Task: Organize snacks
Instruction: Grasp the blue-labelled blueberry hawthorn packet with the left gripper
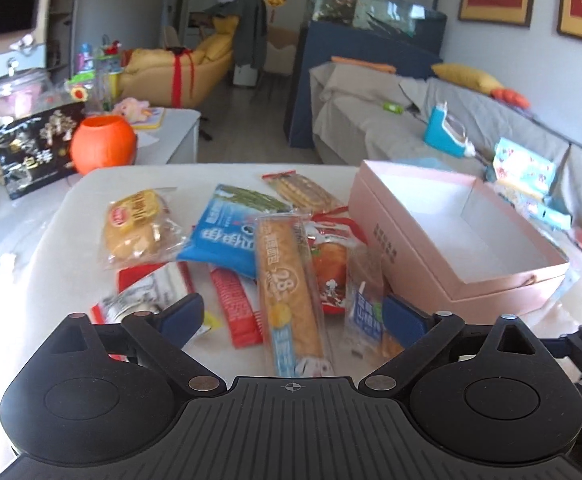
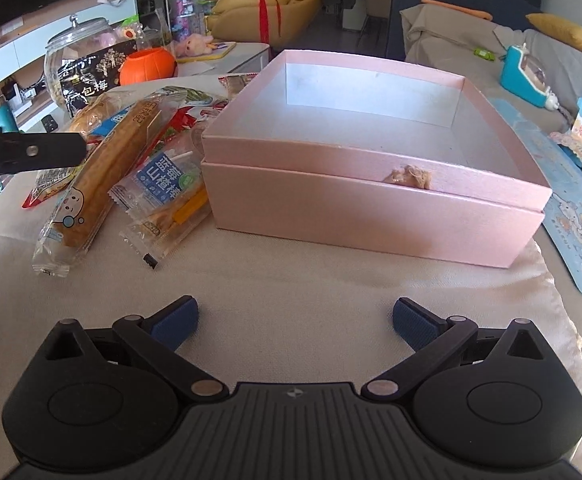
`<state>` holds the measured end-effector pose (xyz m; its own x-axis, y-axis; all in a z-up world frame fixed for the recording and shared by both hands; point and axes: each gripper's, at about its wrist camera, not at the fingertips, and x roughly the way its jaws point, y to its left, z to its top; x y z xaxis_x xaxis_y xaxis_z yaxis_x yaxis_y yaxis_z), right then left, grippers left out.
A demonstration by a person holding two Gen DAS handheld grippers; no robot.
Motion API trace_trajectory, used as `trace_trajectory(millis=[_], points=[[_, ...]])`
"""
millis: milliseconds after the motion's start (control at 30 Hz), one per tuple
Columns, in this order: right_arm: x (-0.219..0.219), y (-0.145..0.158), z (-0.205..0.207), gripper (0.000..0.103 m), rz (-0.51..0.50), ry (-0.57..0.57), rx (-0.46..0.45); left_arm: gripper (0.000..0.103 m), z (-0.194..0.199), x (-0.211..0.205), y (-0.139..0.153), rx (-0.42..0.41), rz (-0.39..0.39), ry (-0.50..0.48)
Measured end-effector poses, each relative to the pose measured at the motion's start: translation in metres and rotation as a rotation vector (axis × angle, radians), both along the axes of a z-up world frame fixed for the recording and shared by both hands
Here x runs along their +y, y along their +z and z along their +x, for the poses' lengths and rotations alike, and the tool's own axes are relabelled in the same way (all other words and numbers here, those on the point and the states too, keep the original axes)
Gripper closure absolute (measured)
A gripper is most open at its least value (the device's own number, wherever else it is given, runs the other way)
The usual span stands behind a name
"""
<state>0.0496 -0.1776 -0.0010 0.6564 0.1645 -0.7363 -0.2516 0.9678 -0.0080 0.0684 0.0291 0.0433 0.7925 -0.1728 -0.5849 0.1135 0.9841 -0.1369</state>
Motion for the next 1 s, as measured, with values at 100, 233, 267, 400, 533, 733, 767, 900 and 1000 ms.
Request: trace_trajectory(millis=[100, 233, 267, 400, 533, 733, 767, 900, 1000], points=[[0.002, -0.003, -0.001, 0.000, 0.009, -0.015, -0.036, 0.071, 0.017, 0.001, -0.008, 0.016, 0.026, -0.012], [0.003, 0.000, 0.004, 0.000, 0.003, -0.020, -0.010, 0.075, 0.014, 0.018, -0.007, 0.005, -0.005, -0.012], [0.004, 0.001, 0.006, 0.000, -0.003, -0.022, -0.001, 0.077, 0.010, 0.023, -0.004, -0.007, -0.001, 0.010], [0.021, 0.008, 0.010, 0.007, 0.070, 0.074, 0.021, 0.081, -0.007, 0.049, 0.000, -0.018, 0.000, 0.104], [0.052, 0.016, 0.016, 0.018, 0.132, 0.139, 0.000, 0.081, -0.014, 0.077, -0.006, 0.049, -0.080, 0.118], [0.082, 0.012, 0.047, 0.020, 0.103, 0.171, 0.015, 0.080, -0.029, 0.097, 0.000, 0.026, -0.159, 0.148], [0.081, 0.012, 0.052, 0.021, 0.090, 0.185, 0.016, 0.080, -0.030, 0.096, 0.001, 0.026, -0.162, 0.140], [0.061, 0.015, 0.069, 0.022, 0.038, 0.195, -0.027, 0.080, -0.029, 0.082, 0.003, 0.029, -0.176, 0.079], [0.036, 0.018, 0.075, 0.021, 0.015, 0.172, -0.036, 0.080, -0.026, 0.063, 0.004, 0.029, -0.178, 0.020]])
